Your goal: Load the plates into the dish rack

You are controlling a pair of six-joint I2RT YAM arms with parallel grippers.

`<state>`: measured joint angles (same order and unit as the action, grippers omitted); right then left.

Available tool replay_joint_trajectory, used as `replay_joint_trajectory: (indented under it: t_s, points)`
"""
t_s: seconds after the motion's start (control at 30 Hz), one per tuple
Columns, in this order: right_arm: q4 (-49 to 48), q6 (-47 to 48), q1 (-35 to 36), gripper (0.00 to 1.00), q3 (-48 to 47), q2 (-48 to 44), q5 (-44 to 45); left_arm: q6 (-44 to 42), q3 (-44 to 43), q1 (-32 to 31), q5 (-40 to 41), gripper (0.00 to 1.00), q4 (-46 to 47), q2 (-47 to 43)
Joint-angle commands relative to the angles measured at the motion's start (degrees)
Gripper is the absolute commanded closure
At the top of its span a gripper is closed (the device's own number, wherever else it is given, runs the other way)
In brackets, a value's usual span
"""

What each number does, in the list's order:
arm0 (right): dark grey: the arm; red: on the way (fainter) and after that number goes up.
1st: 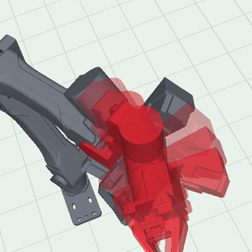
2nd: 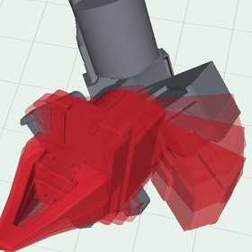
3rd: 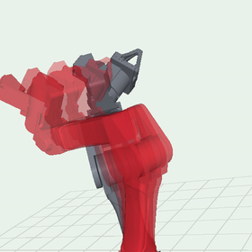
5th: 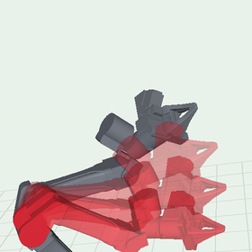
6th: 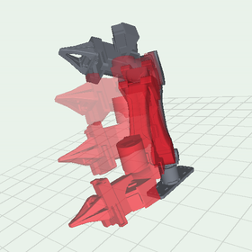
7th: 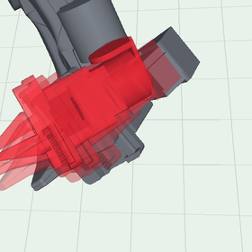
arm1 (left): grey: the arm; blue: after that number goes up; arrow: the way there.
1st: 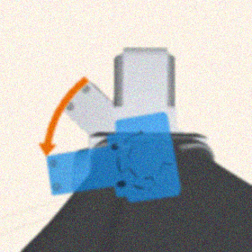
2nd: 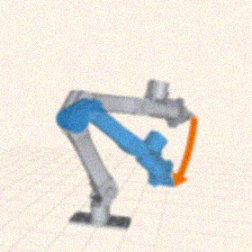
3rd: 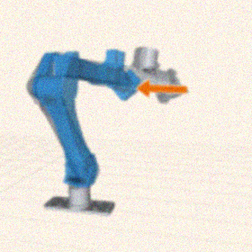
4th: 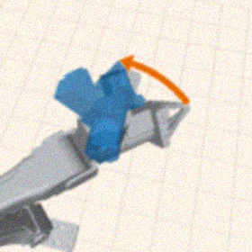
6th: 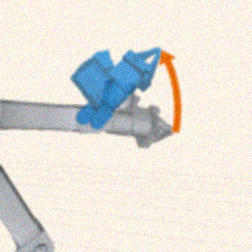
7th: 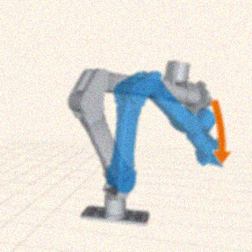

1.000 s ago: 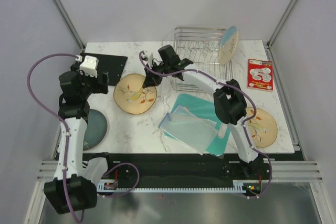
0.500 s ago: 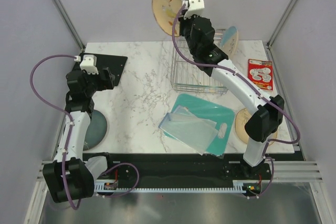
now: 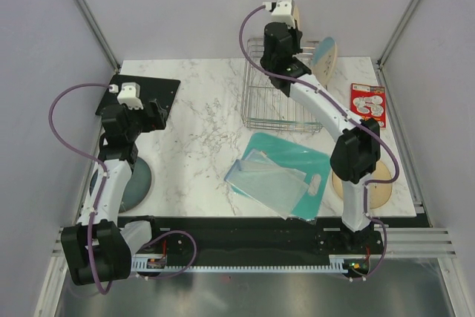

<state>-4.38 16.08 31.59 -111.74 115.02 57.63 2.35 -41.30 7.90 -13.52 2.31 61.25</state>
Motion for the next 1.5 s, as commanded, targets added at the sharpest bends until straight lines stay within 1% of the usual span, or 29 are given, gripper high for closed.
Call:
replay_joint_trajectory:
  t_s: [0.0,0.07,0.13,0.43,0.63,0.9,1.17,1.47]
  points:
    - [7.69,-3.24,-2.67,1.0,-13.39,-0.16,2.32,2.66,1.39,-0.34,-0.45,0.0,4.02,-0.52]
    - [13.48,-4.73,-3.55,1.0,-14.38,0.29,1.97,1.44,2.53,-0.78,-3.26,0.0,5.42,-1.31]
    - [17.19,-5.87,-4.7,1.0,-14.21,0.2,1.09,1.34,3.06,-0.96,-3.71,0.0,6.13,-2.1]
    - [26.79,-9.83,-6.81,1.0,-14.73,3.1,1.09,1.43,2.98,-1.04,-3.88,0.0,6.22,-0.96]
    - [28.29,-12.38,-9.53,1.0,-16.22,5.82,0.91,1.43,2.89,-1.04,-4.06,0.0,5.87,-0.7]
    - [28.38,-13.09,-11.9,1.0,-17.89,7.93,1.35,1.6,2.71,-1.4,-4.15,0.0,4.73,0.09]
    - [28.9,-14.23,-12.43,1.0,-17.02,9.6,0.03,1.69,2.1,-1.4,-4.67,0.0,4.37,1.24]
    - [31.01,-15.99,-12.52,1.0,-18.86,14.17,-1.02,1.17,1.66,-1.48,-4.41,0.0,2.62,1.76]
